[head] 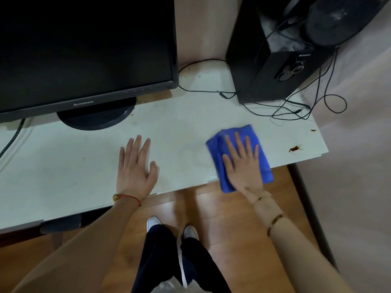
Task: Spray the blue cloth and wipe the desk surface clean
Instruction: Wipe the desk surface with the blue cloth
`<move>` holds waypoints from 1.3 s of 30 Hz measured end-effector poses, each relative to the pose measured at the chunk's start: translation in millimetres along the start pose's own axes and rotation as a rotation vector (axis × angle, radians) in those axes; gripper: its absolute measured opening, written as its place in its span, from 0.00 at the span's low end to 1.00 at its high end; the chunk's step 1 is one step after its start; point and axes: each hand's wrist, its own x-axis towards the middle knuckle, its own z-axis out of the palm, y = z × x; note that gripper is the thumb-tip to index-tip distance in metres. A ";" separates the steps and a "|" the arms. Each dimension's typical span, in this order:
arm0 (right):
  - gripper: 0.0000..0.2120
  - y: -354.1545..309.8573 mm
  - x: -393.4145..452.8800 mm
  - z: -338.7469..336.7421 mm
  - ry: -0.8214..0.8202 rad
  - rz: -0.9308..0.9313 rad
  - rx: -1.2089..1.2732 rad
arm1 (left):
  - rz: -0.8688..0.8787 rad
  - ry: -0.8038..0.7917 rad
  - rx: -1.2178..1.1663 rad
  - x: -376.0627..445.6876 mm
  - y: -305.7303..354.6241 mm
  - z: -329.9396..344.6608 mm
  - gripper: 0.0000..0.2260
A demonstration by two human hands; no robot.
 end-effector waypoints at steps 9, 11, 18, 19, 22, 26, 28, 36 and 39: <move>0.29 6.3 15.8 0.5 -0.028 -0.193 -0.034 | 0.009 -0.006 0.002 1.0 -2.2 0.0 0.29; 0.30 5.5 49.4 -3.8 0.037 -0.036 -0.031 | 0.013 -0.002 -0.001 1.3 -2.3 0.4 0.29; 0.29 -78.6 16.8 21.9 -0.017 -0.328 -0.034 | 0.013 0.000 -0.011 2.6 -3.6 -0.4 0.29; 0.29 -72.0 10.2 21.1 -0.028 -0.352 -0.028 | 0.014 -0.001 -0.010 2.5 -4.1 -0.8 0.29; 0.29 -25.0 0.7 11.1 -0.002 -0.304 -0.039 | 0.013 -0.015 0.005 2.6 -4.3 -1.3 0.29; 0.30 28.9 24.6 -5.7 0.049 -0.035 -0.024 | 0.009 -0.012 -0.002 2.7 -3.3 -1.4 0.29; 0.30 16.6 45.3 -5.2 0.093 0.051 -0.021 | 0.009 -0.011 -0.002 3.1 -3.4 -1.3 0.29; 0.24 -26.6 27.9 12.7 0.073 -0.234 0.043 | 0.029 0.010 0.004 2.4 -3.8 -1.0 0.29; 0.23 -16.3 11.8 14.0 0.074 -0.229 0.102 | 0.030 0.008 0.016 1.5 -2.5 -1.2 0.30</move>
